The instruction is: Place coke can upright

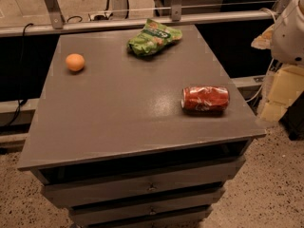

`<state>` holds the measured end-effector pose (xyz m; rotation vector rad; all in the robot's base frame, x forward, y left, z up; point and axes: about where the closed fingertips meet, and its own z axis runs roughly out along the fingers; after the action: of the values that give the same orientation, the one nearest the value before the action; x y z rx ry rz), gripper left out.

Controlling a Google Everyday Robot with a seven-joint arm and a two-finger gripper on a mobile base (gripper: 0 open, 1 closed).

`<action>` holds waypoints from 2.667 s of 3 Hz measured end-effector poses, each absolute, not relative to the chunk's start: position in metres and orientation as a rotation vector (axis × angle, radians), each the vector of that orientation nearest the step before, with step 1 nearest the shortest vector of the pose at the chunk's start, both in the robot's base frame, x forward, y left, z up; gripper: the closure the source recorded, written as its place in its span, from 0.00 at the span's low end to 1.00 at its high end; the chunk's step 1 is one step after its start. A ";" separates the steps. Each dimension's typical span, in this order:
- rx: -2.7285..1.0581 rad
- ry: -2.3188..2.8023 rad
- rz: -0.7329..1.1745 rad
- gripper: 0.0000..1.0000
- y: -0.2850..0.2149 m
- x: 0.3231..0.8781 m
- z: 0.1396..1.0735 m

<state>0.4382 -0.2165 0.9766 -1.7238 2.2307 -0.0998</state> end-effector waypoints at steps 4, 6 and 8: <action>-1.700 2.178 0.128 0.00 -0.156 0.504 0.891; -1.662 2.203 0.209 0.00 -0.146 0.529 0.855; -1.682 2.176 0.243 0.37 -0.129 0.545 0.846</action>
Offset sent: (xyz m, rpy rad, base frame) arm 0.0543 0.0564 -0.0547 0.1110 0.0113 0.0811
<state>0.5451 -0.1293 0.8464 -1.6824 2.1760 0.2429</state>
